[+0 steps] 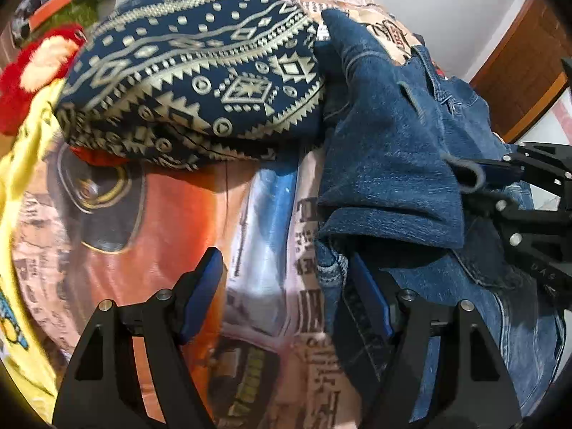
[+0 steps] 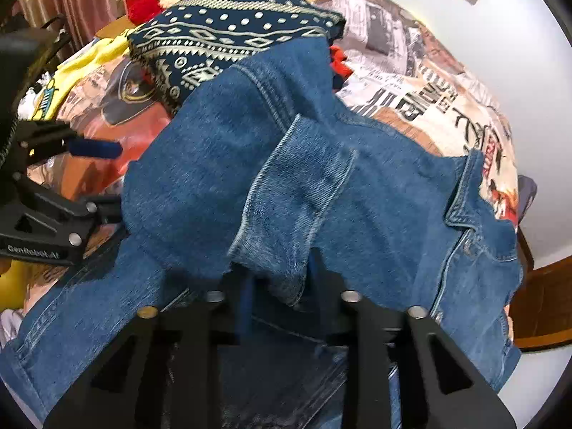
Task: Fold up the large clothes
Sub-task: 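Grasp the other sleeve cuff with the right tool and lift it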
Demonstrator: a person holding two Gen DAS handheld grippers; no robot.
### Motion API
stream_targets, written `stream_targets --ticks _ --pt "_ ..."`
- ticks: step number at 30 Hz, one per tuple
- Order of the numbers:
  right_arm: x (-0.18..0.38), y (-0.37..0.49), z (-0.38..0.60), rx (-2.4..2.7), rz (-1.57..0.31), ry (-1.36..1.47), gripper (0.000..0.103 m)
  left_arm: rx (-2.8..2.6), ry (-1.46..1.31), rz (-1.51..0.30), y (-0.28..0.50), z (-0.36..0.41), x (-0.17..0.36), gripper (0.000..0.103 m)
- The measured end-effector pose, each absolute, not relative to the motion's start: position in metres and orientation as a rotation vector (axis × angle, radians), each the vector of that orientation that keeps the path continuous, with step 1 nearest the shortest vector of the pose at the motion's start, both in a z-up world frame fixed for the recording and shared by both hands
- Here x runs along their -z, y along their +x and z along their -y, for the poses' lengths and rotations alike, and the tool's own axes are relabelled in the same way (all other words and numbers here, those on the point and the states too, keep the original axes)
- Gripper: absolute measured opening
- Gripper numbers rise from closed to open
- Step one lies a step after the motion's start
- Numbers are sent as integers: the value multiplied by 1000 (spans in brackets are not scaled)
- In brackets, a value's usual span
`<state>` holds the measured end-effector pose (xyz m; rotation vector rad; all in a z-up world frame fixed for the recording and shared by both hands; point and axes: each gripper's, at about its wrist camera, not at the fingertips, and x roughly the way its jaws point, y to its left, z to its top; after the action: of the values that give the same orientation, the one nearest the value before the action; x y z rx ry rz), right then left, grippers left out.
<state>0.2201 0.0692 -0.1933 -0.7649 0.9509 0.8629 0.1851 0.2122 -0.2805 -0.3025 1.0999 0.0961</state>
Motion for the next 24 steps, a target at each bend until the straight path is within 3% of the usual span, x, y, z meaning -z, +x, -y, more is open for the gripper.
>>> stream_targets --ticks 4,16,19,24 --pt "167 226 -57 -834 -882 -672 14 -99 -298 -1101 190 -208 283 73" --pt "16 299 64 -487 -605 -249 9 -195 -289 -1079 216 -201 267 73" --pt "6 305 97 -445 -593 -174 9 -197 -273 -1073 218 -195 260 80" --pt "34 316 130 -391 -677 -123 9 -254 -176 -1085 232 -175 266 80"
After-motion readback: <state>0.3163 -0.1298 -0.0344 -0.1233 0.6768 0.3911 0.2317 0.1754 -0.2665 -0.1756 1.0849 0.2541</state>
